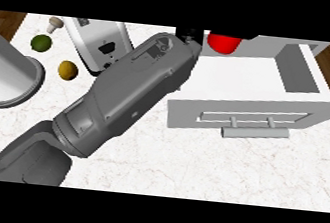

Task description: Pick up the can, place it into the drawer and close the drawer

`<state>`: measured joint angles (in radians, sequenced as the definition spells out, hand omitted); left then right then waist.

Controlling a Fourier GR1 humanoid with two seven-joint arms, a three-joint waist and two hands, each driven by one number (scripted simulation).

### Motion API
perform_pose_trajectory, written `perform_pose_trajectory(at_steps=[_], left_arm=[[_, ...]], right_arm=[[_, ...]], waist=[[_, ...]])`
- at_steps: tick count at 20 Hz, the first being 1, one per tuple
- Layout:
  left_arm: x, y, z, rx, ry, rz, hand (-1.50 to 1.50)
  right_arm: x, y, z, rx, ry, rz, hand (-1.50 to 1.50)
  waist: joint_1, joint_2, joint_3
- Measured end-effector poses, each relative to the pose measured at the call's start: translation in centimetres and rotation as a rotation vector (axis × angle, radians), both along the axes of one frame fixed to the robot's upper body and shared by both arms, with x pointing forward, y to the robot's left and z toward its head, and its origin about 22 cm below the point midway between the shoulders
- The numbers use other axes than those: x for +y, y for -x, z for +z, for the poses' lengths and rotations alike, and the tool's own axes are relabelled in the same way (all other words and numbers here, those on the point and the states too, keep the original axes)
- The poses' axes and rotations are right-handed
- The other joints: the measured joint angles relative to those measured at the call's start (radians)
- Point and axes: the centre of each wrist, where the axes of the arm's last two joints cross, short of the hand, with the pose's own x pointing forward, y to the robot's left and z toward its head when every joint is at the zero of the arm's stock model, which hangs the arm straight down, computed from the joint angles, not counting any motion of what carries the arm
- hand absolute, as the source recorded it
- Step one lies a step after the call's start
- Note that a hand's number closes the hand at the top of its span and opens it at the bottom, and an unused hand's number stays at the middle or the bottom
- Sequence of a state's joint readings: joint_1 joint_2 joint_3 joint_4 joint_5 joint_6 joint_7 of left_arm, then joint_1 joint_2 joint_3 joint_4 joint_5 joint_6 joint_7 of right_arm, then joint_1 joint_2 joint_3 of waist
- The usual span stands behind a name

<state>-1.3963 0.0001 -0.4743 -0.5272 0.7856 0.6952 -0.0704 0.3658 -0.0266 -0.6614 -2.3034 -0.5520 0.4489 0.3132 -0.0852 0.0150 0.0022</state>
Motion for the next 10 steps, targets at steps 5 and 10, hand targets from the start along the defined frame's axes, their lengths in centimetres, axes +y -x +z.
perform_pose_trajectory(at_steps=[5,10], left_arm=[[0.0,-0.1,-0.9,0.017,-0.028,0.038,-1.5],[0.3,-0.2,-2.0,0.019,-0.041,0.074,-1.5]], right_arm=[[0.0,0.0,0.2,0.003,0.001,0.002,-1.5],[0.1,-0.7,0.5,-0.001,0.002,0.005,-1.5]], waist=[[-0.006,0.002,0.0],[-0.009,0.006,0.0]])
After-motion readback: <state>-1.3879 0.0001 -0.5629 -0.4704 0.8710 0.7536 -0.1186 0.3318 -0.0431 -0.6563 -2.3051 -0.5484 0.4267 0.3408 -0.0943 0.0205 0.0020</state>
